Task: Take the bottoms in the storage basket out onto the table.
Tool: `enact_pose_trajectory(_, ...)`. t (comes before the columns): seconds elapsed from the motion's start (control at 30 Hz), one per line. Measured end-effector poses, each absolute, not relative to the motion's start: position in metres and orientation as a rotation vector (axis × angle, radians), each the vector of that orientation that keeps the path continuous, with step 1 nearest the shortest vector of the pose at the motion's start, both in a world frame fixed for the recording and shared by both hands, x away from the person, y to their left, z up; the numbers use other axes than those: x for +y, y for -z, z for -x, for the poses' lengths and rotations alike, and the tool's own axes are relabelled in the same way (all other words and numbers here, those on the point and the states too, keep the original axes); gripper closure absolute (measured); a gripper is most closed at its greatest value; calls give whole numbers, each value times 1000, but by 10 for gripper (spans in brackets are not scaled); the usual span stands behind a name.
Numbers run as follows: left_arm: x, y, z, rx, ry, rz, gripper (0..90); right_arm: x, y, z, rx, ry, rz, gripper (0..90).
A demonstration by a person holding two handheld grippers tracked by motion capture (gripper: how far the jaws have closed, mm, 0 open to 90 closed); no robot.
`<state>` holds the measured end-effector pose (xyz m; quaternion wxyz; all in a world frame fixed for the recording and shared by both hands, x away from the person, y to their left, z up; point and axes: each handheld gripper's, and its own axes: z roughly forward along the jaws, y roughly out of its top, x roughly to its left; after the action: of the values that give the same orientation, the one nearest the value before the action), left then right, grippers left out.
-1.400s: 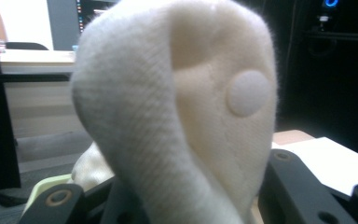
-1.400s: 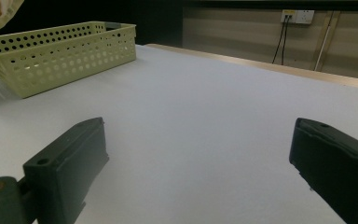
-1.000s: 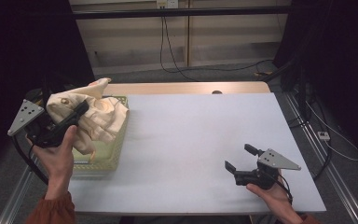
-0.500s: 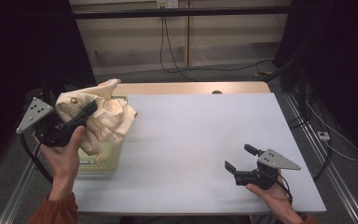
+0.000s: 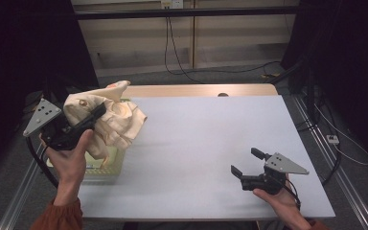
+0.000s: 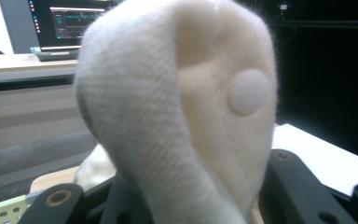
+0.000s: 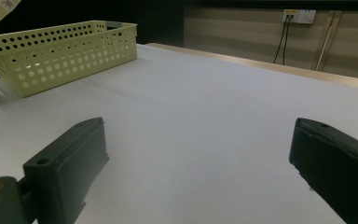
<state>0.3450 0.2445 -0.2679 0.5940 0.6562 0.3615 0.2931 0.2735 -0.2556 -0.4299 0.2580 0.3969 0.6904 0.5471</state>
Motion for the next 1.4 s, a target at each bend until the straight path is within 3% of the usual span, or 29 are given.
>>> enact_pose_trajectory(0.87, 208, 264, -340, 741, -640, -1604, 671, -255, 430, -274, 1878, -1482, -1062, 39)
enact_pose_trajectory(1.4, 186, 259, -361, 748, -604, -1596, 671, -253, 430, -277, 1891, -1491, -1049, 39)
